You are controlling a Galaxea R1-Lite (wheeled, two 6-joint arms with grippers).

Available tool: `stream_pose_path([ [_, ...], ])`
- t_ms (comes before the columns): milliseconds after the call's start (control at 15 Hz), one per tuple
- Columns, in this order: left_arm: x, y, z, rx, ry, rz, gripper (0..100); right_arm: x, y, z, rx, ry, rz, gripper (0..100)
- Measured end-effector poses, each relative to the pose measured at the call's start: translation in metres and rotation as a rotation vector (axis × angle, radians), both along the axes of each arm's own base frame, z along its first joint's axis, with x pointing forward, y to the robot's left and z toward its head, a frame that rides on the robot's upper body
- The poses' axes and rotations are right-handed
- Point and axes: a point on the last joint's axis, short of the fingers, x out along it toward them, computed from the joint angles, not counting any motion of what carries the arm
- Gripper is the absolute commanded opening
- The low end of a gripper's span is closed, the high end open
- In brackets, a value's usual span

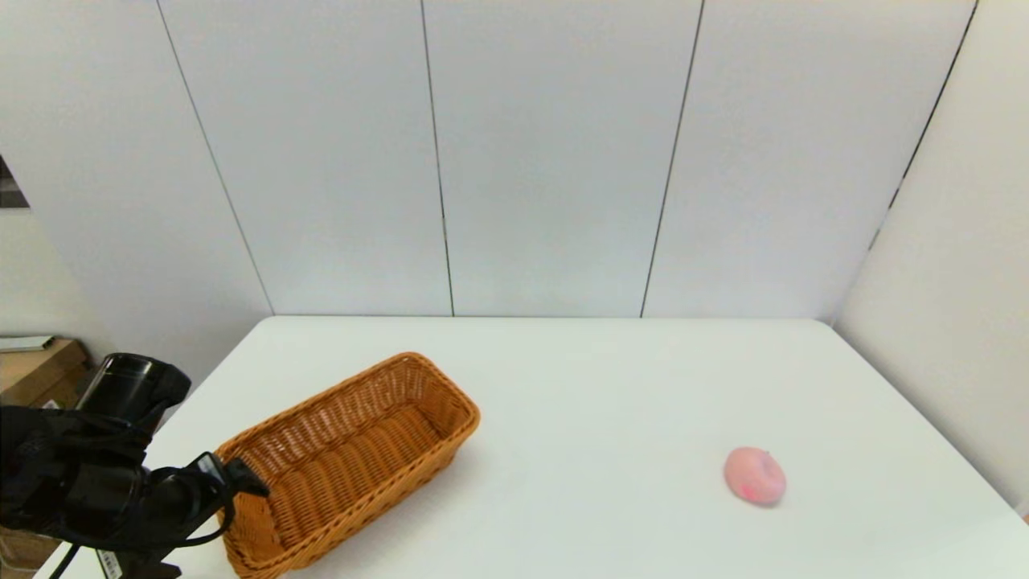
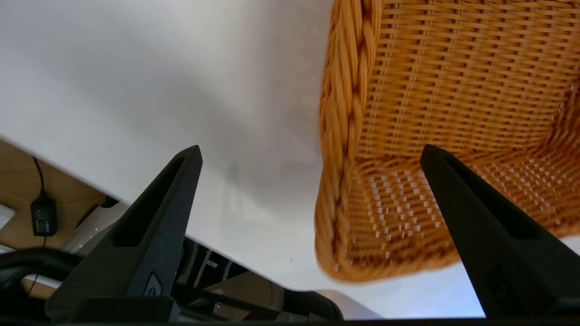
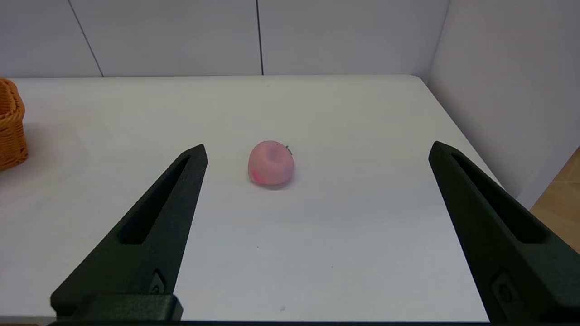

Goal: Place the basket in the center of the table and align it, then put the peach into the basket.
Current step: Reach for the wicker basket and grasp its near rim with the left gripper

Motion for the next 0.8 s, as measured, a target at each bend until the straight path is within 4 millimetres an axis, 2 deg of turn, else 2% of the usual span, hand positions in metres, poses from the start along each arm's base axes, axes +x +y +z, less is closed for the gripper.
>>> stream_pose_path([
  [333,0.028,0.0,-0.027,-0.012,-0.022,-0.005,100,0.0,0.0,0.0,0.003,0.0,0.0,100],
  [600,0.035,0.0,-0.04,-0.015,-0.006,-0.005,100,0.0,0.0,0.0,0.003,0.0,0.0,100],
  [667,0.037,0.0,-0.041,-0.017,-0.015,-0.007,0,0.0,0.0,0.0,0.003,0.0,0.0,100],
  [800,0.038,0.0,-0.042,-0.021,-0.022,-0.009,0,0.0,0.0,0.0,0.004,0.001,0.0,100],
])
